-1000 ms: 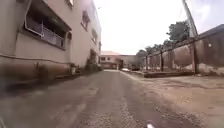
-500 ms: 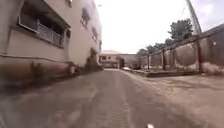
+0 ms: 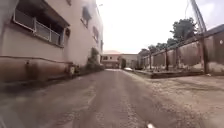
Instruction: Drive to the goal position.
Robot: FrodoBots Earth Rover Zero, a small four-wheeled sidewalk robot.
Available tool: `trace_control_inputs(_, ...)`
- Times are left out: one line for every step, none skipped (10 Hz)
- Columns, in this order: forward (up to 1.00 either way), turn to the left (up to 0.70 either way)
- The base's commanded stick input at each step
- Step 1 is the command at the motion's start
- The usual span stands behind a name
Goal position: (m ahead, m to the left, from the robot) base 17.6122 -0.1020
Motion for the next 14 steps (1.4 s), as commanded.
trace_control_inputs(0.70, 0.00)
trace_control_inputs(0.70, 0.00)
trace_control_inputs(0.70, 0.00)
trace_control_inputs(0.70, 0.00)
trace_control_inputs(0.70, 0.00)
trace_control_inputs(0.70, 0.00)
trace_control_inputs(0.70, 0.00)
trace_control_inputs(0.70, 0.00)
trace_control_inputs(0.70, 0.00)
trace_control_inputs(0.70, 0.00)
trace_control_inputs(0.70, 0.00)
trace_control_inputs(0.70, 0.00)
trace_control_inputs(0.70, 0.00)
trace_control_inputs(0.70, 0.00)
